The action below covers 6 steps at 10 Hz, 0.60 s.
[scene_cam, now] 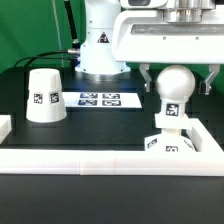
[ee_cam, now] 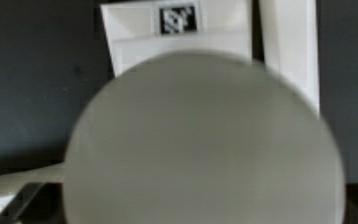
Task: Assemble lamp
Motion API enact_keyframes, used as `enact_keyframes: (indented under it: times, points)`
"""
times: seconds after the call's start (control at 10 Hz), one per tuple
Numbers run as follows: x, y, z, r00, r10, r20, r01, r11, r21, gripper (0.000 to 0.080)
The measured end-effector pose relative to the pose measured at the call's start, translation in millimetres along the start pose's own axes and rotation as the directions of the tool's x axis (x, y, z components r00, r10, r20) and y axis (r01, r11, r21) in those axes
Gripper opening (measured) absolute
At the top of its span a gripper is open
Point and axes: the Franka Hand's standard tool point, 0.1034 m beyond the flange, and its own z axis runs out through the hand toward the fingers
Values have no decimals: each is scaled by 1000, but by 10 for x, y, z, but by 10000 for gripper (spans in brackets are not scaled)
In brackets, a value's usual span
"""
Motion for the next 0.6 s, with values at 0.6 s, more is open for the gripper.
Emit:
enact_keyframes:
  times: [0.6]
  points:
    - [-154, 26, -57, 999, -38, 9, 38, 999, -1, 699]
